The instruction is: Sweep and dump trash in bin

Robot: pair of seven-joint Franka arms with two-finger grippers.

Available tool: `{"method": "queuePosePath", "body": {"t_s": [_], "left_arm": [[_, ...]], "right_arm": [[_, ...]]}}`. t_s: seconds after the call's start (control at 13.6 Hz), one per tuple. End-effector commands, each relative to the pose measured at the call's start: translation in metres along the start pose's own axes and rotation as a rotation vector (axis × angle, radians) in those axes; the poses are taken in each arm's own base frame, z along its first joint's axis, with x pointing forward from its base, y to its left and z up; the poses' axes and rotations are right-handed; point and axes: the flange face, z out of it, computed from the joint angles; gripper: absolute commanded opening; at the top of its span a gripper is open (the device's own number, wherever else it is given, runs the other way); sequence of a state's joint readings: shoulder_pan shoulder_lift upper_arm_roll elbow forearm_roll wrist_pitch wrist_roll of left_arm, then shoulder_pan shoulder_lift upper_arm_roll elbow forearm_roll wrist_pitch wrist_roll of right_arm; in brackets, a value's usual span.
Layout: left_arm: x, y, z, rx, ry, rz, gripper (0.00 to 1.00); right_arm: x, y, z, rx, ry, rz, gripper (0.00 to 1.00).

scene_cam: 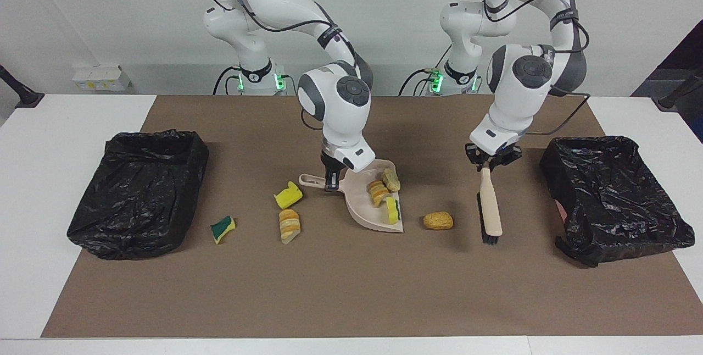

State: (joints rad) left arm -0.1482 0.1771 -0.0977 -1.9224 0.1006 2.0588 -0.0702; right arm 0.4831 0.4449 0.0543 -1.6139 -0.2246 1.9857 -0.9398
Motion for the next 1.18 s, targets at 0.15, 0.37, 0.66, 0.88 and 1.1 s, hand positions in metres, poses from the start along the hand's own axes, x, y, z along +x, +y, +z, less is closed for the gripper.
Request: {"method": "queuePosePath", "body": {"t_s": [0.15,0.37,0.66,0.88,1.1], "left_arm": [[-0.012,0.041,0.032,0.003,-0.048,0.080,0.00],[-0.036,0.091,0.031,-0.079,-0.078,0.087,0.00],[-0.061,0.165,0.021,-0.165,-0.102,0.084,0.00],[-0.069,0.191,0.015,-0.186,-0.102,0.111,0.00],[-0.069,0.175,-0.003,-0.188,-0.100,0.087,0.00]], "right_arm": [[0.005,-0.002,0.005,-0.011,-0.006,-0.025,0.00],[0.004,-0.002,0.006,-0.012,-0.005,-0.025,0.00],[-0.001,-0.002,0.013,-0.005,-0.002,-0.002,0.00],[-0.003,-0.001,0.013,-0.007,0.007,0.011,0.00],[-0.003,-0.002,0.013,-0.003,0.010,0.014,0.00]]}}
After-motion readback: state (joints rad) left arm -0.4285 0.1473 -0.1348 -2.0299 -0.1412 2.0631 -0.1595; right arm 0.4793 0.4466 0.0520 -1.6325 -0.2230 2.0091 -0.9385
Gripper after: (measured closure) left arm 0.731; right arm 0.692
